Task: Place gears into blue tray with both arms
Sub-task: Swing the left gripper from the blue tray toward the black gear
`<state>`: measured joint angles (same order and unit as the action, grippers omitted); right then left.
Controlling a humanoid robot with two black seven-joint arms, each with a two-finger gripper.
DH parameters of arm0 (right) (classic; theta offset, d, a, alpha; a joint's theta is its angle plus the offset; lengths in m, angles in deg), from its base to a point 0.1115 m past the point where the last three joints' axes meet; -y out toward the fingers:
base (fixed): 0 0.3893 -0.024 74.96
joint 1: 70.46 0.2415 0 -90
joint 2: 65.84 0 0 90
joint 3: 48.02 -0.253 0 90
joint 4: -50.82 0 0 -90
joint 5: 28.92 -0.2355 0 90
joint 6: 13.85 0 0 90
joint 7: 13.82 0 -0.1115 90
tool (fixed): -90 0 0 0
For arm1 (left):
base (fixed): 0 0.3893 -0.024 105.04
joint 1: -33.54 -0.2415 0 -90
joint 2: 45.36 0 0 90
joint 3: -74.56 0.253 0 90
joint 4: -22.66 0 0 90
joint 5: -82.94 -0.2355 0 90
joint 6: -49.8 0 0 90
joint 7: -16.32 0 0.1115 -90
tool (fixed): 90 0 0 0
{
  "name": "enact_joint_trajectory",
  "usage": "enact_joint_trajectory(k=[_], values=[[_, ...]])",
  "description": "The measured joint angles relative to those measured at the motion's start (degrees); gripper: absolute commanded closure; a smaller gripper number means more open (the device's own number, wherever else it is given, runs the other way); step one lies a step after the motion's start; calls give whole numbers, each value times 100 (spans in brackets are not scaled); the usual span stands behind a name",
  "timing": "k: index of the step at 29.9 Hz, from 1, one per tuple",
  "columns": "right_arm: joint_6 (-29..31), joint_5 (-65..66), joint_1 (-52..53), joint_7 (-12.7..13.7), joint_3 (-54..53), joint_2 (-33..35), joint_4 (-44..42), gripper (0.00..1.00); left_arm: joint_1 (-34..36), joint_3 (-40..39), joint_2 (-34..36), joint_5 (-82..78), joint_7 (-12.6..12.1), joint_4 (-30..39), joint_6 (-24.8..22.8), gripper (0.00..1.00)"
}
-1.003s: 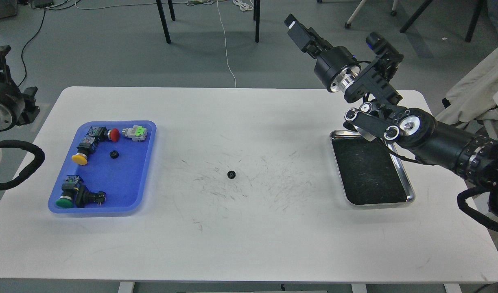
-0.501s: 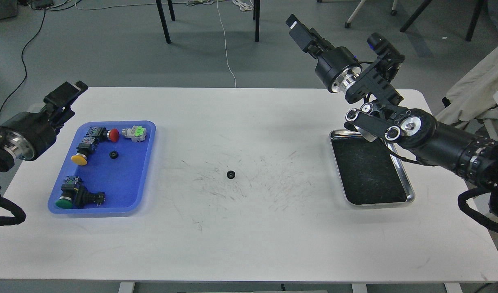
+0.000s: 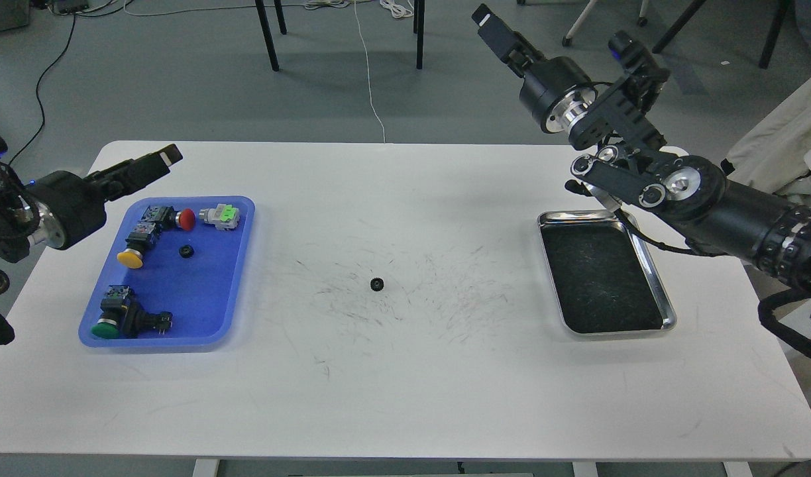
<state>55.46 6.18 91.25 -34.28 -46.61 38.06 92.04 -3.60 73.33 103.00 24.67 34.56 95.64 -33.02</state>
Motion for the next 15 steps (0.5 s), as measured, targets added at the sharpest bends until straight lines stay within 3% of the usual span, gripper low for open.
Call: enact_joint_trajectory(k=[7, 12, 15], values=[[153, -164, 190, 33, 25, 508, 324, 13, 476, 541, -448, -255, 70, -99, -254, 2], [314, -504, 276, 68, -11, 750, 476, 12, 842, 1091, -760, -557, 512, -91, -230, 2], [363, -726, 307, 84, -12, 827, 481, 12, 902, 1439, -994, -1268, 638, -83, -92, 3]])
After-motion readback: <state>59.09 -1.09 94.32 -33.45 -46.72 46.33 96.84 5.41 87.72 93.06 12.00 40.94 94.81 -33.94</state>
